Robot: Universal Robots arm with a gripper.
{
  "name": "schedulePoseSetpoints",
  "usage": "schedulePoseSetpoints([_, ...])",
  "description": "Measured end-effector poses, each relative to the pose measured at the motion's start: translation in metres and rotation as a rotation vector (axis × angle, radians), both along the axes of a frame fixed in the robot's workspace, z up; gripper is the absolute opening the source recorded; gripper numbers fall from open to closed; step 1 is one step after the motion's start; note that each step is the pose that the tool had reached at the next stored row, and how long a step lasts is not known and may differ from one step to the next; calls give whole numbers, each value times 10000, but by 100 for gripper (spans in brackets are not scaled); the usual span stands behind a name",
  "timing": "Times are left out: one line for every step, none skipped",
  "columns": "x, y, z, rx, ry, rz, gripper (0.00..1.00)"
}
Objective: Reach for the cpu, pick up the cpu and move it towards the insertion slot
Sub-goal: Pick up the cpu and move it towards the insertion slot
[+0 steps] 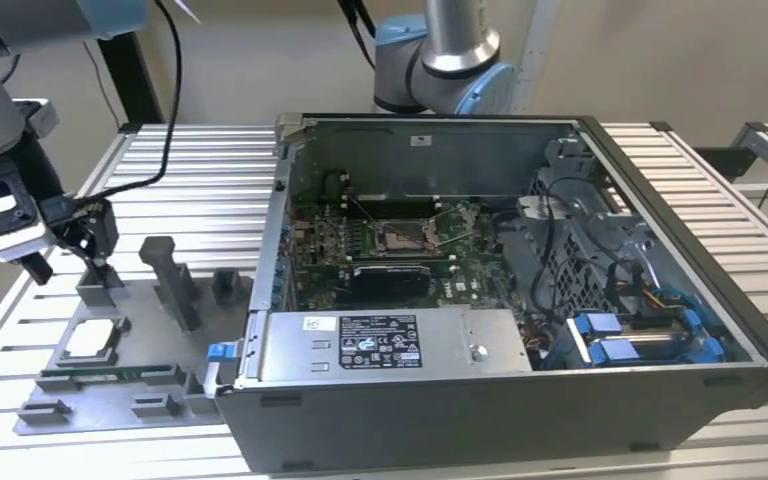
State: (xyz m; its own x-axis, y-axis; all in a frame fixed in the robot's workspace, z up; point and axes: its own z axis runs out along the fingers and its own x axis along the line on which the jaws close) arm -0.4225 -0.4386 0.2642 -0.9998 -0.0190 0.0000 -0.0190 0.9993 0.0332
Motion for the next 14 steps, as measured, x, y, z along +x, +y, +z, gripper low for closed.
schedulePoseSetpoints([-1,-15,-18,0,0,0,100])
schedulePoseSetpoints([-2,-31,-38,0,-1,0,100])
schedulePoseSetpoints([-3,-45,-54,0,0,0,100])
schedulePoseSetpoints([-4,-59,-71,1,-1,0,100])
schedulePoseSetpoints([-6,-72,-87,0,-1,0,100])
schedulePoseSetpoints([-6,-83,-105,0,-1,0,100])
schedulePoseSetpoints([-7,-90,-124,1,-3,0,100])
schedulePoseSetpoints([-8,-96,-141,1,-2,0,100])
schedulePoseSetpoints([-9,-102,-159,0,-1,0,100])
schedulePoseSetpoints([-11,-109,-178,0,0,0,100])
schedulePoseSetpoints([-13,-116,-195,-1,1,0,100])
schedulePoseSetpoints([-14,-122,-214,-1,0,0,100])
schedulePoseSetpoints([-15,-127,-233,1,-2,0,100])
schedulePoseSetpoints([-16,-131,-252,1,-3,0,100])
